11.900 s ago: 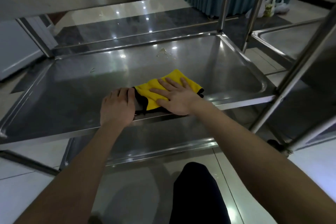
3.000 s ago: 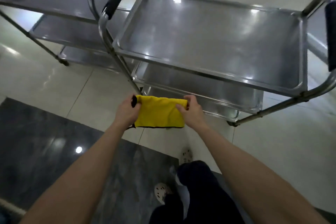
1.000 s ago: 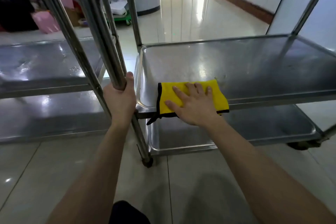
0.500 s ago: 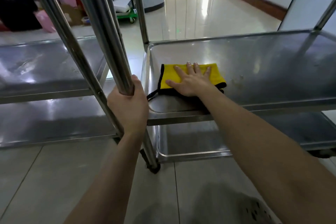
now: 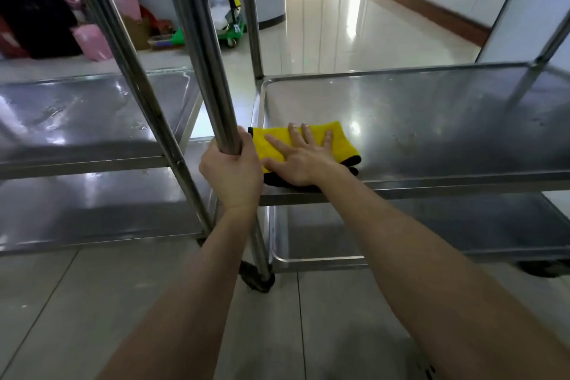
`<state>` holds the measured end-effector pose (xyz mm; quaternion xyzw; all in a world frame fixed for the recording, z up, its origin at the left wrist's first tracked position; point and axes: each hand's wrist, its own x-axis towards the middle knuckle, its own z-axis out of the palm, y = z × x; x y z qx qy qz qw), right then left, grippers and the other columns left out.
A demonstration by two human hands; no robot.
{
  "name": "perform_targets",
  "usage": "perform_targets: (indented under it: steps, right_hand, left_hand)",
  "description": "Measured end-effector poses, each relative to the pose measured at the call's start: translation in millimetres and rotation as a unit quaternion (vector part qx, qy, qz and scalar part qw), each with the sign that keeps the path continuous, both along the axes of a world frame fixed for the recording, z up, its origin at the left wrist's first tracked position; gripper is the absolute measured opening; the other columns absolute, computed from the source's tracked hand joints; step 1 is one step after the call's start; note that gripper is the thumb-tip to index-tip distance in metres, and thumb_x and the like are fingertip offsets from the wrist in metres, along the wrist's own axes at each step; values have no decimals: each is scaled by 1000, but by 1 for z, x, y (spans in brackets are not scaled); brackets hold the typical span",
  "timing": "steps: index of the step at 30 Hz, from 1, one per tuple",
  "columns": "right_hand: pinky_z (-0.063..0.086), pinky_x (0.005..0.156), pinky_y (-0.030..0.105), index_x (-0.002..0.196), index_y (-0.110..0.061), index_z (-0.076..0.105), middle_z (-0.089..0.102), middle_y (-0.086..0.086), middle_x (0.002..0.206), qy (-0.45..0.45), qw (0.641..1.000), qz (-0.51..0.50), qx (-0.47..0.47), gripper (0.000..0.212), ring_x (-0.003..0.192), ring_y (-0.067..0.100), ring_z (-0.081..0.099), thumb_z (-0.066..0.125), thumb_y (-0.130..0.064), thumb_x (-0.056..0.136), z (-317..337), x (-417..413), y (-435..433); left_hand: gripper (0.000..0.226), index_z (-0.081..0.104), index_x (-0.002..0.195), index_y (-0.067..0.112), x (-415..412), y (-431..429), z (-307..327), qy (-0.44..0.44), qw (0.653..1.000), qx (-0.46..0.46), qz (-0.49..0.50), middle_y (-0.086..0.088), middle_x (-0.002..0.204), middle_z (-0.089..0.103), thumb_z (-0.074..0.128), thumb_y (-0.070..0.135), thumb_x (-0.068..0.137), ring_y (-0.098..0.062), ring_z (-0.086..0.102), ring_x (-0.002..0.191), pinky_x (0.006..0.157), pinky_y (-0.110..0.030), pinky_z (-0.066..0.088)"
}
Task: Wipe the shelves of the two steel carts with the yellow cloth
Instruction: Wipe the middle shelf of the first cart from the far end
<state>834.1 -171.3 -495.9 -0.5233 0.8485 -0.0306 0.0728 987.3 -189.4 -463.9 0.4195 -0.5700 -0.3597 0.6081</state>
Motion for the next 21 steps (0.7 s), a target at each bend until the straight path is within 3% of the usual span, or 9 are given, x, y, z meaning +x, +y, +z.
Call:
perform_targets:
  steps: [6,12,14,16,18,21]
  right_hand:
    - [-16,126,66,164,-61,3,-12,-11,179,-44,999,-12,12,79,165,20,-16,23,-87,93,5,-24,77]
    - [-10,128,65,166,-58,2,-13,-11,179,-45,990,-132,17,83,166,22,-14,25,-90,92,5,-106,149]
    - [-10,128,65,165,-58,3,-11,-9,180,-50,982,-179,15,84,166,23,-12,25,-91,92,6,-135,159]
    - [-9,128,67,166,-58,3,-10,-7,180,-41,976,-215,19,87,166,25,-10,21,-95,89,5,-162,160]
    - [-8,126,71,166,-57,3,-9,-2,181,-25,970,-243,18,94,166,30,-9,15,-100,83,4,-181,148]
    - [-9,120,79,166,-56,2,-9,5,181,-6,966,-259,15,108,165,37,-9,6,-108,71,4,-187,105]
  left_hand:
    - [46,54,64,14,2,6,5,-29,999,19,3,-14,63,61,60,51,91,-23,61,58,63,-40,54]
    - [51,60,74,2,3,8,3,-42,997,63,-10,-22,74,66,64,48,95,-33,69,67,65,-49,61]
    - [42,55,69,13,3,8,3,-33,997,62,-11,-14,67,62,65,45,94,-31,65,61,62,-51,60]
    - [37,50,65,27,2,9,3,-24,998,57,-7,6,56,56,65,44,94,-12,57,51,54,-43,53]
    - [34,53,64,30,0,7,0,-4,998,56,-14,14,53,58,66,44,93,-2,55,48,56,-34,50]
    - [32,57,66,30,-1,1,-7,19,997,61,-32,7,56,59,67,44,93,-17,61,55,61,-46,57]
